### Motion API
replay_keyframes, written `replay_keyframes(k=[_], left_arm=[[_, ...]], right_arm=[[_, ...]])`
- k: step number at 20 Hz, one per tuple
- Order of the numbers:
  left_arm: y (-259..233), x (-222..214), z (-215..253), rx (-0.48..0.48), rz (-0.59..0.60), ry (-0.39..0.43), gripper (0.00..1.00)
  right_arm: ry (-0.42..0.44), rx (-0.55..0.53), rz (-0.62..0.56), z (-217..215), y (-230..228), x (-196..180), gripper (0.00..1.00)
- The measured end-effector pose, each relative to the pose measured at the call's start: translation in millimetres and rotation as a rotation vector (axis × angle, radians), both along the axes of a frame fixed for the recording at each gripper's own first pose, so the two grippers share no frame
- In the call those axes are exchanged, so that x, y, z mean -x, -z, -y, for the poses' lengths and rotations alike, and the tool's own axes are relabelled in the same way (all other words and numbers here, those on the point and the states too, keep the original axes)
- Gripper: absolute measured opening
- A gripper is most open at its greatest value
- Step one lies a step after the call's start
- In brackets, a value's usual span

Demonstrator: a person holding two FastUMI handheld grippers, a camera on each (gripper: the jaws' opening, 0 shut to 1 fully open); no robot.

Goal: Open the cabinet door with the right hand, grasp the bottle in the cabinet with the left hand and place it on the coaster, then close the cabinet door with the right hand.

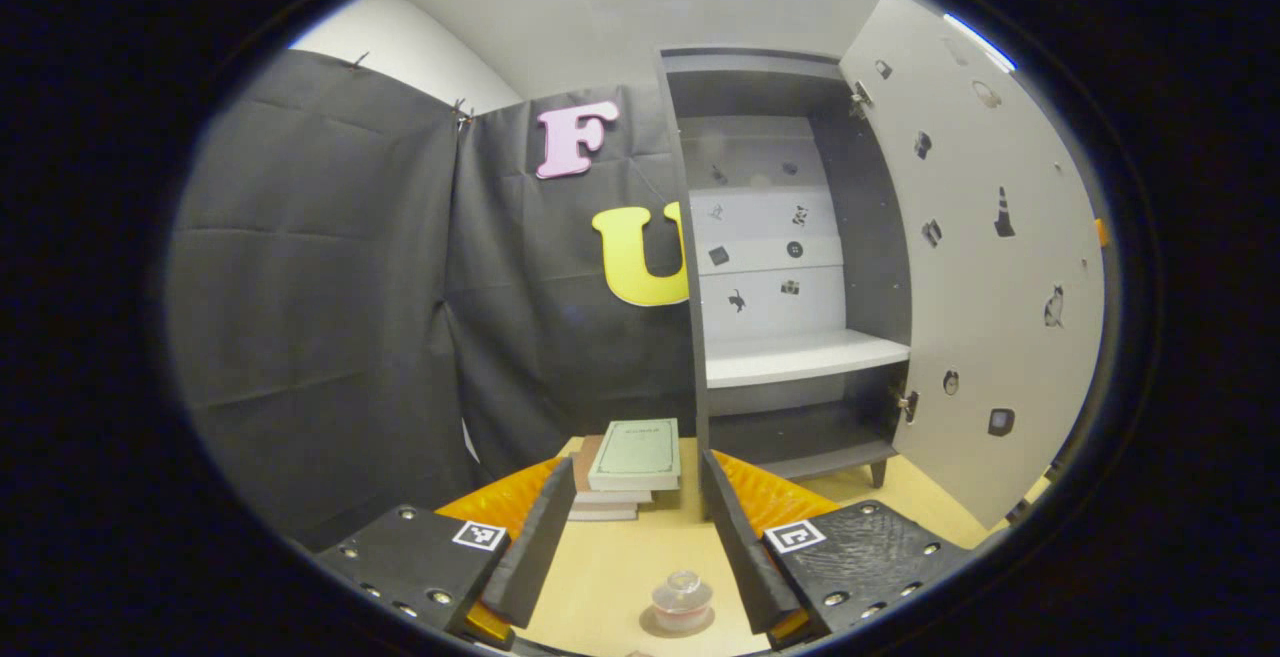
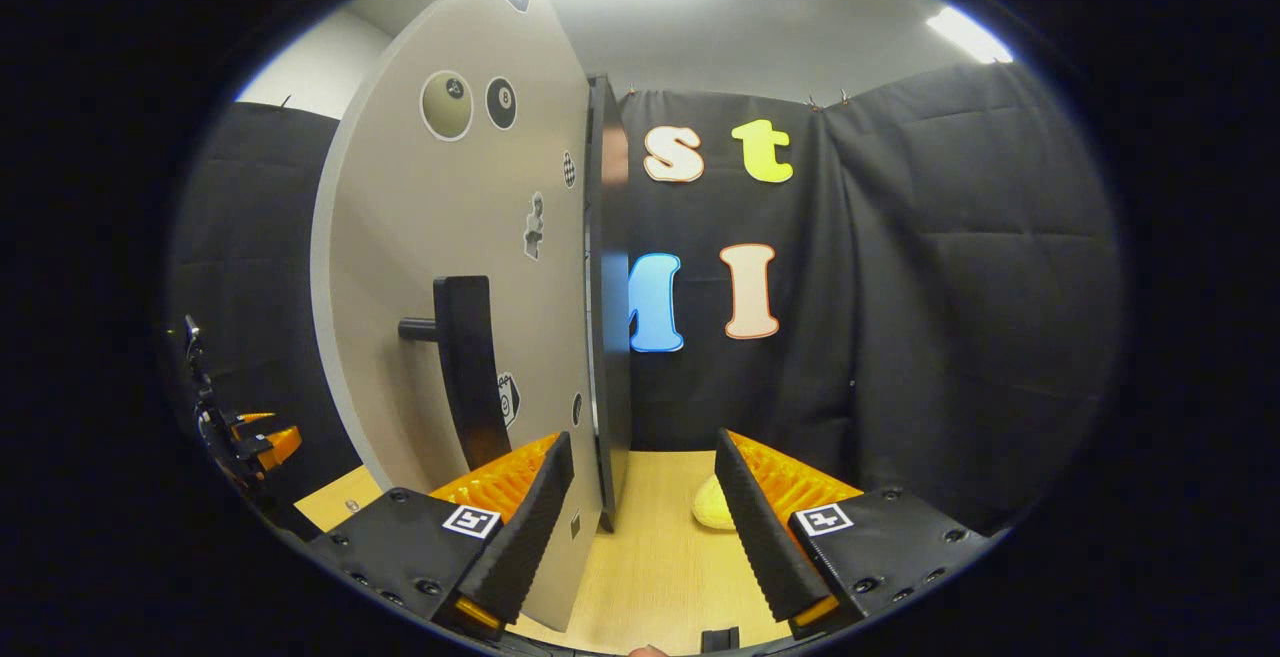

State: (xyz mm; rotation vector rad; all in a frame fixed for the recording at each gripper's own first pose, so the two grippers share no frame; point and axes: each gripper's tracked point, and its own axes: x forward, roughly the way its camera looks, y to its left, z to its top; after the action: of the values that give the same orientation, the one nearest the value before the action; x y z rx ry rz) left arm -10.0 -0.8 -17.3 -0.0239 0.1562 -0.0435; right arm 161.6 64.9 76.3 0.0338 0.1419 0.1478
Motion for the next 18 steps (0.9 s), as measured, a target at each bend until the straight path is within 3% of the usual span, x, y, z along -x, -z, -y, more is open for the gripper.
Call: replay_keyframes(k=[3, 4, 7, 8, 18], left_arm=[[-4, -9, -5, 0.017, 0.011, 0.025, 0.76], [-5, -11, -6, 0.019, 0.014, 0.035, 0.76], [-7, -14, -9, 0.014, 0.021, 0.059, 0.76], [-7, -15, -10, 0.015, 0.022, 0.066, 0.81], [0, -21, -45, 0.009, 0.009, 0.087, 0.81]], right_arm=[[0.007, -0.013, -0.011, -12, 1, 3, 0.92], [0.004, -0.011, -0.012, -16, 1, 5, 0.87], [-0.013, -0.006, -0.008, -31, 0, 4, 0.87], [-0.020, -0.001, -0.007, -37, 0, 4, 0.87], [-0.042, 0.020, 0.008, -75, -1, 7, 0.87]])
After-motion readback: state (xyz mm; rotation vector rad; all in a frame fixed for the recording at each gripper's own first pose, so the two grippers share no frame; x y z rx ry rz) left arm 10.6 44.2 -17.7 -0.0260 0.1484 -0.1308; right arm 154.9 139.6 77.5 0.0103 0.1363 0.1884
